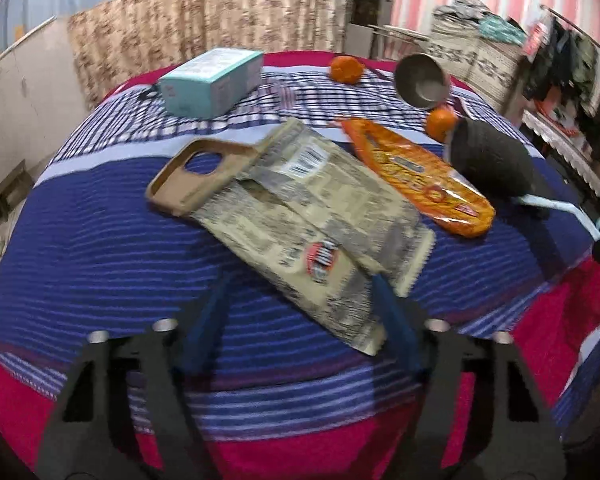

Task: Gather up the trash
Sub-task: 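Close the left tool on the brown paper packet and lift it, then carry receipt and packet over the blue basket and open both tools to drop them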

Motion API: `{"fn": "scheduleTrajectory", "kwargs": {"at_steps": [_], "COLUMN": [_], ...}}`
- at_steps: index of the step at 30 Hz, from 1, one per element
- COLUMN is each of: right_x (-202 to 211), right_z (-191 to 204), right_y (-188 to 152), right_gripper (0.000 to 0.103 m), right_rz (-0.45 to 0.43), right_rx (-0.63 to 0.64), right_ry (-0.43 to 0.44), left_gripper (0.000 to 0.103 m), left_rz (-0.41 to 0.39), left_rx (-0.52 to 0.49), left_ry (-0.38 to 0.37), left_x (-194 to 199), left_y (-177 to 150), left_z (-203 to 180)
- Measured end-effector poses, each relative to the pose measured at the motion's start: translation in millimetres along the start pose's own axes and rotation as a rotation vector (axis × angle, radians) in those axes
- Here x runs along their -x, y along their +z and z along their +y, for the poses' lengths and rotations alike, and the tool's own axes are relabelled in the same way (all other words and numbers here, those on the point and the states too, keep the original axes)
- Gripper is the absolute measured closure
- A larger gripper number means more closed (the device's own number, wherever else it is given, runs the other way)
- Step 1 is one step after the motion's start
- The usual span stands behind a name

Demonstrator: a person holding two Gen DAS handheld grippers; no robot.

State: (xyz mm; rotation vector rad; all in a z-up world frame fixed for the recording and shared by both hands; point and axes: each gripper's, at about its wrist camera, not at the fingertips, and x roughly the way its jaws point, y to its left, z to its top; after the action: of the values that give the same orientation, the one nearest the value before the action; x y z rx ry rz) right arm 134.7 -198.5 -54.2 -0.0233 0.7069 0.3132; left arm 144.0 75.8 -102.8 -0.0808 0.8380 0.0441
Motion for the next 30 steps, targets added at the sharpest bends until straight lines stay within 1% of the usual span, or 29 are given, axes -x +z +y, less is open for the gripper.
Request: {"fn": "scheduleTrajectory", "kwargs": {"at_steps": [1,2,3,4,5,6,8,11,12,13,14,16,18,21,23,25,26,27,28,29,30], "right_x": [1.5,2.8,4.4,7.0,9.5,11.5,15.6,20.1,21.5,21.8,22.4,26.0,28.8,29.3,23.0,12.8,7.3,2.3,0.6,-0.9,-4.6], "right_z": [-2.5,-4.3,-5.8,-7.4,-8.0,-9.1,-11.2,-14.0,-15.7,-19.0,-21.7,-30.5,-36.3,-47.8,-54.9,-55.5,-53.5,-48.9,-44.1,-37.3,-30.8], "right_y": [0.0,-0.1,-1.2,-1.6,-2.1,-1.8,-1.4,-1.8,-2.2,-2.1,-1.9,-2.7,-3.5,-5.4,-7.6,-11.3,-13.2,-14.8,-16.7,-17.8,-18.3], "right_gripper": [0.046,0.046,0.046,0.046,0.046,0.048,0.048,0.050,0.069,0.081,0.085,0.085,0.088,0.088,0.088,0.086,0.076,0.044,0.027,0.017,0.017], "right_rz": [-0.005,-0.008,-0.011,-0.017,-0.023,-0.029,-0.041,-0.050,-0.053,-0.046,-0.044,-0.051,-0.058,-0.058,-0.033,0.013,0.033,0.046,0.043,0.030,0.037], "right_rx": [-0.004,-0.006,-0.009,-0.014,-0.017,-0.017,-0.014,-0.007,-0.007,-0.008,-0.014,-0.032,-0.043,-0.072,-0.088,-0.097,-0.093,-0.068,-0.045,-0.009,0.024], "right_ry": [0.002,0.004,0.008,0.015,0.019,0.022,0.027,0.031,0.034,0.050,0.056,0.059,0.057,0.043,0.046,0.089,0.085,0.053,0.029,0.004,0.002], "left_gripper": [0.057,0.065,0.070,0.082,0.088,0.090,0.096,0.101,0.101,0.101,0.101,0.101,0.101,0.101,0.101,0.101,0.101,0.101,0.101,0.101,0.101], "left_rz": [0.000,0.000,-0.002,-0.005,-0.009,-0.017,-0.035,-0.086,-0.107,-0.125,-0.150,-0.194,-0.229,-0.263,-0.270,-0.269,-0.261,-0.255,-0.249,-0.240,-0.231], "left_rx": [-0.017,-0.033,-0.043,-0.055,-0.066,-0.073,-0.081,-0.100,-0.107,-0.114,-0.123,-0.142,-0.162,-0.188,-0.203,-0.213,-0.217,-0.219,-0.222,-0.226,-0.227], "left_ry": [-0.008,-0.008,0.001,0.006,0.009,0.014,0.011,0.024,0.029,0.033,0.035,0.034,0.031,0.020,0.009,0.006,-0.002,-0.006,-0.009,-0.010,-0.010], "left_x": [1.0,2.3,4.2,5.7,8.3,11.1,17.2,32.7,38.4,44.1,51.6,65.0,76.0,86.3,88.5,88.0,86.6,85.6,84.7,83.2,81.8], "left_y": [-0.4,-0.7,-0.7,-0.8,-0.3,0.3,0.6,3.7,5.7,7.6,11.6,18.4,24.0,31.6,33.4,31.9,30.2,28.8,27.1,23.5,19.9], "left_z": [-3.5,-7.7,-9.9,-11.8,-14.2,-15.2,-15.5,-18.8,-19.6,-21.9,-25.6,-33.2,-42.0,-55.6,-62.5,-68.2,-69.7,-70.5,-71.1,-71.1,-70.5]}}
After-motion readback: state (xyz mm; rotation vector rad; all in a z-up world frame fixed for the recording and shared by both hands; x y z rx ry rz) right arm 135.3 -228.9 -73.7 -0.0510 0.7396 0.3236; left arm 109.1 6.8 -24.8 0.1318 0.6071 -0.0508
